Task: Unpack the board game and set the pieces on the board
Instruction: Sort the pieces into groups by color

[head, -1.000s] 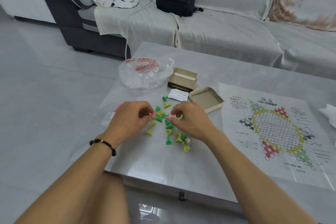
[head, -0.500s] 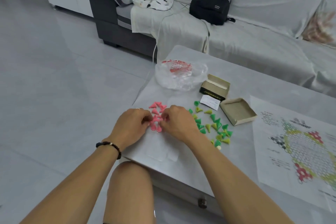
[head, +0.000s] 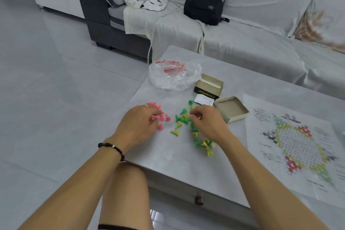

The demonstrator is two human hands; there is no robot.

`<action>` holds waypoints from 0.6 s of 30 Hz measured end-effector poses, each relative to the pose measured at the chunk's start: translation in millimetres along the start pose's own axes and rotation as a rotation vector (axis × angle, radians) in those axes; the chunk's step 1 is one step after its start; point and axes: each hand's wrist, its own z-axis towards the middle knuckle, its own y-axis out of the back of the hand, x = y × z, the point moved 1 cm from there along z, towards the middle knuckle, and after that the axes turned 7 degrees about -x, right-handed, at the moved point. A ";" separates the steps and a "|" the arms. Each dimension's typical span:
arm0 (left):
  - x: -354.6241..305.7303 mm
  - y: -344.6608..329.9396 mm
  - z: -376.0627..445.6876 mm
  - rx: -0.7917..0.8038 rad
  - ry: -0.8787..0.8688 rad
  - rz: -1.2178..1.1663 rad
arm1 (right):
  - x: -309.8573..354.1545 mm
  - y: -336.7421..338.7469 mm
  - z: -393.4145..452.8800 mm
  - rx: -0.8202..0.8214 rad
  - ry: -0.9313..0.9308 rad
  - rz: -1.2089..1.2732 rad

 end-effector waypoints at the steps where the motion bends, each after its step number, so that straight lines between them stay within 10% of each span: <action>1: -9.8 -4.4 -0.1 0.012 -0.023 -0.007 | -8.9 6.0 -4.9 -0.014 -0.031 0.005; 18: -51.9 -74.8 -4.1 0.174 -0.114 0.216 | -44.1 -5.8 -75.8 0.030 0.007 -0.124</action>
